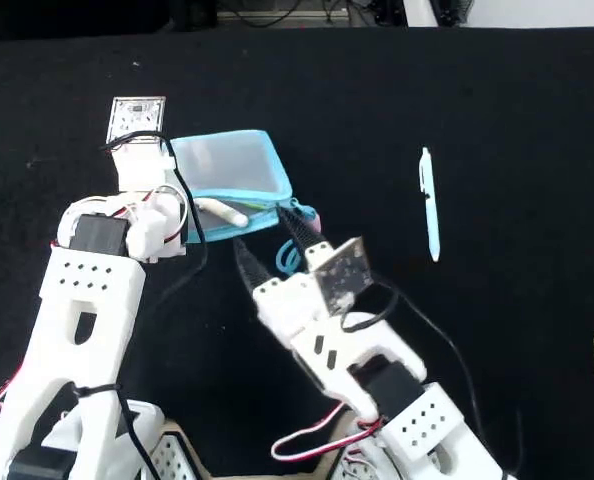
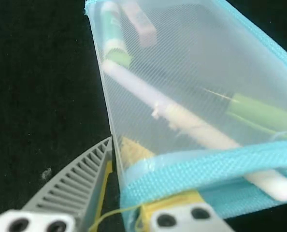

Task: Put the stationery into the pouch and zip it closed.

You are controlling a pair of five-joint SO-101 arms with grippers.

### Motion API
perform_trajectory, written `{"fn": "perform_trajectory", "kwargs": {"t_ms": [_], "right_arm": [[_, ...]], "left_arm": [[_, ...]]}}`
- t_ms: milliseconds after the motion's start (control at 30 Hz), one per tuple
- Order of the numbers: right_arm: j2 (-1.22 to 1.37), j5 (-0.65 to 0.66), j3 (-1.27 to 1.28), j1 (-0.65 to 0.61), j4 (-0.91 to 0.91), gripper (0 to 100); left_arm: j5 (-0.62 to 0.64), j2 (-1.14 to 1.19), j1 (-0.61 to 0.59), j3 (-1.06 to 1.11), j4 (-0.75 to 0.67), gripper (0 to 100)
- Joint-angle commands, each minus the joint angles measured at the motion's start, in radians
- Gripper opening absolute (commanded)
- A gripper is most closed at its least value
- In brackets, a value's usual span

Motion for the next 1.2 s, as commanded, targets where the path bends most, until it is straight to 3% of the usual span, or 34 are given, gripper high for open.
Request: {"fn": "perform_trajectory", "kwargs": {"t_ms": [0, 167, 367, 500, 800, 1033, 1167], "right_arm": [[-0.022, -0.006, -0.097, 0.166, 0.002, 16.0], [-0.005, -0.003, -0.137, 0.413, 0.011, 8.7], [0.12, -0.005, -0.24, 0.569, 0.129, 14.5], [0.294, -0.005, -0.305, 0.629, 0.127, 19.4], [0.848, -0.008, -0.536, 0.776, 0.074, 19.4], [1.155, -0.008, -0.688, 0.778, 0.072, 19.4], [1.273, -0.006, -0.751, 0.778, 0.072, 19.4]], "left_arm": [[0.015, 0.017, 0.002, 0.036, -0.003, 3], [0.015, 0.015, 0.002, 0.036, -0.003, 3], [0.015, 0.014, 0.002, 0.036, -0.003, 3], [0.015, 0.012, 0.002, 0.036, -0.003, 3], [0.015, 0.014, 0.002, 0.036, -0.003, 3], [0.008, 0.012, -0.007, 0.002, 0.011, 3], [0.008, 0.015, -0.021, -0.105, 0.123, 3]]}}
